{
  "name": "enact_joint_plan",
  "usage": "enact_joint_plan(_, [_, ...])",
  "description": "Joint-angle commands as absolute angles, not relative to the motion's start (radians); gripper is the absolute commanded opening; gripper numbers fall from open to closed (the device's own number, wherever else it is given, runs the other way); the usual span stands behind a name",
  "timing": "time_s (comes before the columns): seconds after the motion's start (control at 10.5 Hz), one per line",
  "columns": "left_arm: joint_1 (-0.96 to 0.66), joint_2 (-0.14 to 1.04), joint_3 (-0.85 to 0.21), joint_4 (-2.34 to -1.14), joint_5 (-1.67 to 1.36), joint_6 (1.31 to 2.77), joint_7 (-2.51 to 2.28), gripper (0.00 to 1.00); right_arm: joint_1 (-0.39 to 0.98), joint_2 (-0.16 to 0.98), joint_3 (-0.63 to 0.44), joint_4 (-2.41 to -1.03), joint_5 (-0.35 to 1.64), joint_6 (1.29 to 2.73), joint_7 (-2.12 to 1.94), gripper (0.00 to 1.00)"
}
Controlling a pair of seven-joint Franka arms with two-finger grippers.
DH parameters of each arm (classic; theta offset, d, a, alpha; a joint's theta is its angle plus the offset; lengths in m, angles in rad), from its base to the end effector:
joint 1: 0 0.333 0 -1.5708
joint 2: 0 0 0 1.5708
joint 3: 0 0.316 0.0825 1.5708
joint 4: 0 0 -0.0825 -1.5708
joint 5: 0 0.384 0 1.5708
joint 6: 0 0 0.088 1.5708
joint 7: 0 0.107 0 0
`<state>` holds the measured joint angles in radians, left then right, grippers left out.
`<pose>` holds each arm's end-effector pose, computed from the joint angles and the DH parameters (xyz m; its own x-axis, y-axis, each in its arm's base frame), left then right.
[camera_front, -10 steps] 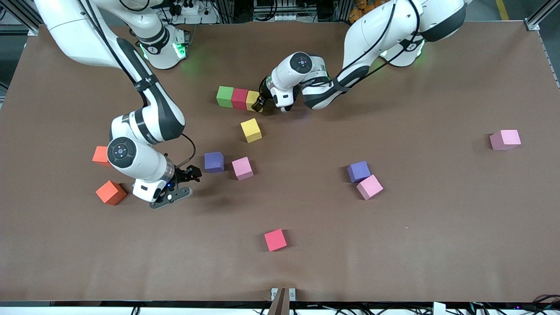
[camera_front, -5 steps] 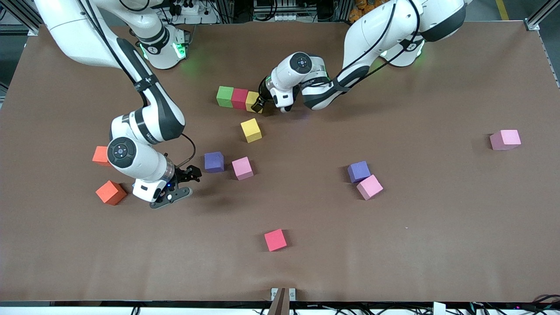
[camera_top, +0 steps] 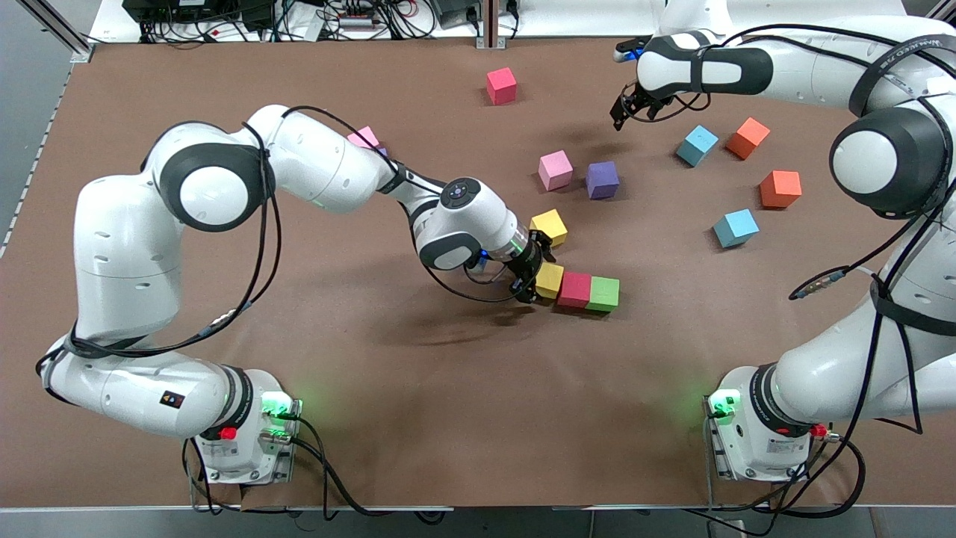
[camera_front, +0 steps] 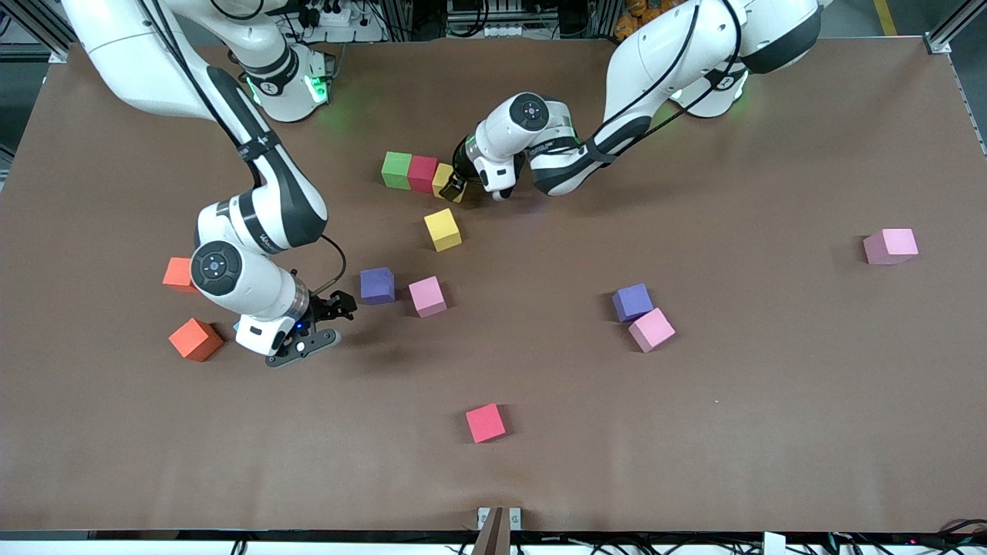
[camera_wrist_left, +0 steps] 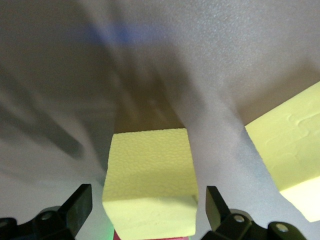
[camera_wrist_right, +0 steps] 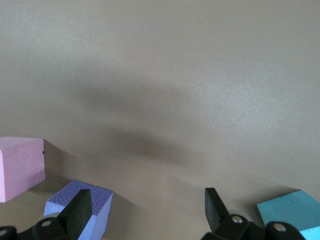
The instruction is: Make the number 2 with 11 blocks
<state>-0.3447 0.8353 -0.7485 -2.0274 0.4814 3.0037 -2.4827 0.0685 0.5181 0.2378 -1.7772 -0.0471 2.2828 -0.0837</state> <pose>0.2744 -0.5569 0.1770 0.3245 0.7897 -0.5206 0.9349 -0.3514 0.0498 0.6314 0.1849 0.2742 0.9248 0.3803 0.0095 0.3798 -0.9216 -0.0806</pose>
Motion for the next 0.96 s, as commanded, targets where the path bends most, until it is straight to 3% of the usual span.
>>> enact_joint_plan(0.0, [-0.357,0.838,-0.741,-2.017,0.488,3.007,-2.508,1.00,0.072,0.515,0.238,-1.770,-0.038,2.276,-0.072,1.00])
enact_joint_plan(0.86, [-0.367,0.838,-0.741,-2.028,0.491,3.005,-2.669,1.00,0.072,0.515,0.238,-1.769,-0.037,2.276,-0.072,1.00])
